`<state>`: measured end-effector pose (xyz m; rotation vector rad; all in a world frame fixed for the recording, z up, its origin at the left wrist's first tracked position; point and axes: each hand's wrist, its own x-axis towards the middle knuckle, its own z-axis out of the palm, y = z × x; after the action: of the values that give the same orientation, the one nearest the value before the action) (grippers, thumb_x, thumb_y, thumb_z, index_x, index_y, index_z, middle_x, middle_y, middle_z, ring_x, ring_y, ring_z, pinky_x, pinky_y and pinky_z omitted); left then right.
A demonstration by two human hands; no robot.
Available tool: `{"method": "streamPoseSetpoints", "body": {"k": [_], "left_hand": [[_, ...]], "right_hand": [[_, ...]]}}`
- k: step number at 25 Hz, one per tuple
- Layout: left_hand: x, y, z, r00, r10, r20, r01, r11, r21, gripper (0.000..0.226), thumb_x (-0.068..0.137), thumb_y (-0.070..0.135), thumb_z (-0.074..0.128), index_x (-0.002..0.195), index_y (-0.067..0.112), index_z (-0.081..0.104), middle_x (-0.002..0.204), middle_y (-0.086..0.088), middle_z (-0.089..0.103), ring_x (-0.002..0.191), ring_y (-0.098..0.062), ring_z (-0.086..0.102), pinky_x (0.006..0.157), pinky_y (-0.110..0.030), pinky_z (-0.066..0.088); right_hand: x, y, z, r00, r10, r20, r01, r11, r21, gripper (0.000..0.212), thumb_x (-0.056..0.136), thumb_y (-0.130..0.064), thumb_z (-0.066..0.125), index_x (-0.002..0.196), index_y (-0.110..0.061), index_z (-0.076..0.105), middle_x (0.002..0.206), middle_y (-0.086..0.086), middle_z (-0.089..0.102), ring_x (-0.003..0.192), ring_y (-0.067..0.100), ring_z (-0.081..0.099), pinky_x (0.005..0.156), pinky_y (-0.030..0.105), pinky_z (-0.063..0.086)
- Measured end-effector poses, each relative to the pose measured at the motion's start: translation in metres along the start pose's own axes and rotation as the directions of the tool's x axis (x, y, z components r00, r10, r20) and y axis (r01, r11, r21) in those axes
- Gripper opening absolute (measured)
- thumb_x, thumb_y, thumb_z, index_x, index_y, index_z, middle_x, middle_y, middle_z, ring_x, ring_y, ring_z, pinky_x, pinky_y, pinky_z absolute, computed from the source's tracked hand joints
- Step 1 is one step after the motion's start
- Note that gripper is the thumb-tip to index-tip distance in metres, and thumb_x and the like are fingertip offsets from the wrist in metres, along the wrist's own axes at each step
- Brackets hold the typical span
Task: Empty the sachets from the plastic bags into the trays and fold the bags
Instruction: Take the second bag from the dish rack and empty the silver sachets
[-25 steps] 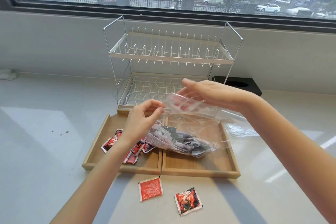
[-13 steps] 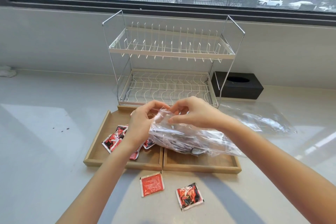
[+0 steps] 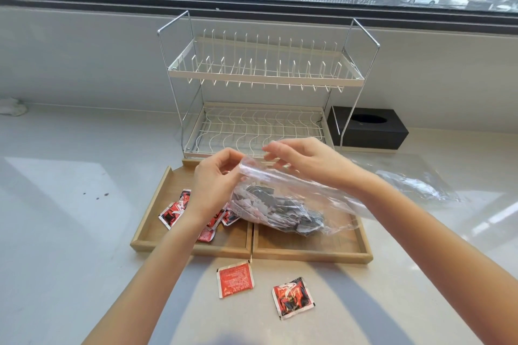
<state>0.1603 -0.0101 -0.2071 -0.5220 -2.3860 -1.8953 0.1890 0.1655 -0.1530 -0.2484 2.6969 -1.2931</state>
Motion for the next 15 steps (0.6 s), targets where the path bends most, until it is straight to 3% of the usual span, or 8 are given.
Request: {"method": "streamPoseSetpoints", "body": {"k": [3,5,7,8,11,15], "left_hand": [[0.000,0.000,0.001,0.999,-0.016,-0.028,0.017,1.000,0.023,0.011,0.083,0.015,0.060,0.081,0.021,0.069,0.077,-0.002,0.071,0.071,-0.006,0.065,0.066,-0.017,0.051],[0.000,0.001,0.002,1.000,-0.013,-0.018,0.013,0.999,0.050,0.011,0.084,0.018,0.059,0.085,0.020,0.069,0.081,-0.004,0.072,0.076,-0.011,0.066,0.072,-0.022,0.051],[-0.001,0.003,0.002,1.000,-0.002,0.017,0.001,0.998,0.062,0.013,0.085,0.019,0.057,0.096,0.019,0.065,0.090,-0.002,0.070,0.084,-0.014,0.066,0.076,-0.024,0.052],[-0.002,0.004,0.001,0.999,0.005,0.041,-0.007,0.998,0.064,0.017,0.085,0.020,0.057,0.102,0.023,0.061,0.096,0.002,0.068,0.088,-0.012,0.064,0.077,-0.022,0.051],[0.000,0.012,0.000,0.996,0.045,0.080,-0.045,0.999,0.004,0.022,0.084,0.025,0.059,0.105,0.031,0.058,0.103,0.009,0.065,0.095,-0.005,0.062,0.079,-0.017,0.050],[0.005,0.022,0.003,0.998,0.040,0.042,-0.033,0.986,-0.165,0.010,0.082,0.020,0.061,0.091,0.024,0.063,0.084,0.005,0.068,0.077,-0.002,0.064,0.067,-0.011,0.050]], "right_hand": [[-0.011,-0.010,-0.009,0.990,-0.092,0.107,0.108,0.982,-0.157,0.069,0.067,-0.064,0.057,0.129,-0.033,0.046,0.114,-0.017,0.057,0.104,-0.001,0.056,0.091,0.015,0.042],[-0.012,-0.012,-0.010,0.987,-0.149,0.051,0.157,0.962,-0.225,0.048,0.075,-0.045,0.065,0.119,-0.028,0.056,0.104,-0.012,0.065,0.095,0.001,0.062,0.090,0.019,0.048],[-0.010,-0.013,-0.014,0.983,-0.167,-0.077,0.154,0.976,-0.152,0.019,0.083,-0.027,0.063,0.100,-0.019,0.067,0.089,-0.003,0.073,0.081,0.005,0.068,0.086,0.025,0.053],[-0.008,-0.013,-0.016,0.980,-0.159,-0.122,0.146,0.983,-0.108,0.014,0.086,-0.022,0.060,0.095,-0.015,0.068,0.084,-0.001,0.073,0.077,0.006,0.069,0.085,0.025,0.053],[-0.006,-0.012,-0.023,0.981,-0.142,-0.130,0.139,0.990,-0.032,0.017,0.087,-0.019,0.058,0.098,-0.008,0.067,0.079,-0.001,0.072,0.071,0.008,0.070,0.082,0.023,0.054],[-0.004,-0.010,-0.022,0.985,-0.113,-0.127,0.108,0.993,-0.048,0.021,0.086,-0.022,0.060,0.105,-0.014,0.063,0.084,-0.001,0.072,0.077,0.009,0.069,0.083,0.021,0.053]]}}
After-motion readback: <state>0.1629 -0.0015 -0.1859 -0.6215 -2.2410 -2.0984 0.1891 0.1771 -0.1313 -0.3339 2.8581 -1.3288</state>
